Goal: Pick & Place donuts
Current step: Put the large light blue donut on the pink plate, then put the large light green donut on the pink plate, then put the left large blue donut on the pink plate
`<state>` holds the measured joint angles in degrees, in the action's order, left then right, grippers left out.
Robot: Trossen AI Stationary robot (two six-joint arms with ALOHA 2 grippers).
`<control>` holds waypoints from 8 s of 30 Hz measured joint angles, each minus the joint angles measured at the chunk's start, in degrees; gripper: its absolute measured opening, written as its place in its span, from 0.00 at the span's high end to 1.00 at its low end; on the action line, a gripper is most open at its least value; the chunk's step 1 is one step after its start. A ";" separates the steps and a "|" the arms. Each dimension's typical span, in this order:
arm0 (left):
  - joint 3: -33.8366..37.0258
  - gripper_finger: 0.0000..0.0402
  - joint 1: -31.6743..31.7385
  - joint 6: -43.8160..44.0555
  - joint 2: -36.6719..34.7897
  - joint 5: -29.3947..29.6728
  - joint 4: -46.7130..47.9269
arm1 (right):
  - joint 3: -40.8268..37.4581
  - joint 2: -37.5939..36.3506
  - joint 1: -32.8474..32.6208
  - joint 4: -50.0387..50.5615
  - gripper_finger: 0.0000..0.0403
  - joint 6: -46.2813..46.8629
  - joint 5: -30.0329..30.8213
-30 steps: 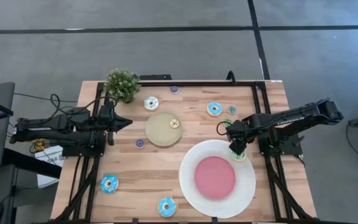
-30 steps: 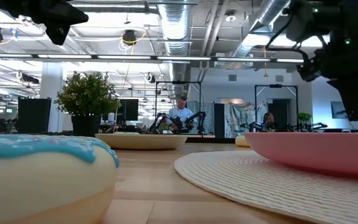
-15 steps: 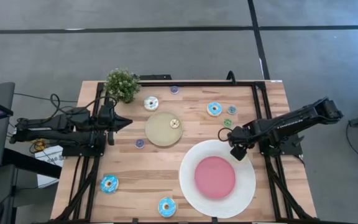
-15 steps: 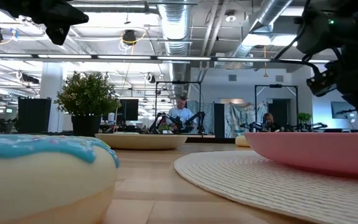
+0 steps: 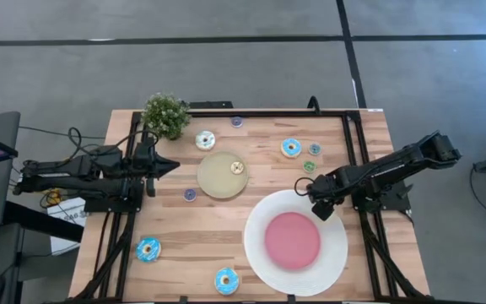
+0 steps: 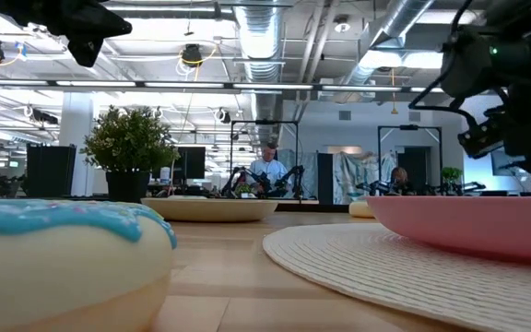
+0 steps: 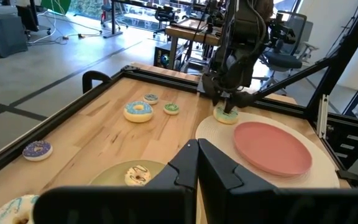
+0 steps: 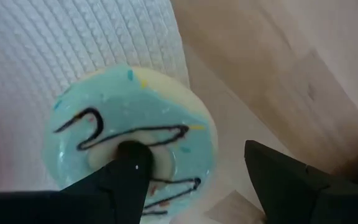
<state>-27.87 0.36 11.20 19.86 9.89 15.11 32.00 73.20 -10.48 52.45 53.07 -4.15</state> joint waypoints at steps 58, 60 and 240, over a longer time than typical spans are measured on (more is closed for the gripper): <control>-0.03 1.00 0.00 0.65 0.02 -0.33 0.04 | 28.67 11.55 -9.08 -8.57 0.56 15.98 7.91; -0.03 1.00 0.00 0.66 0.02 -0.63 0.05 | 28.70 11.55 -8.19 -8.52 0.54 15.98 8.86; -0.03 1.00 0.00 2.39 0.02 -0.46 0.50 | -4.19 -16.76 -34.76 -24.23 0.78 44.80 23.78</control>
<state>-27.90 0.36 13.58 19.88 9.43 15.62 27.81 56.44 -45.23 28.22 97.87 19.63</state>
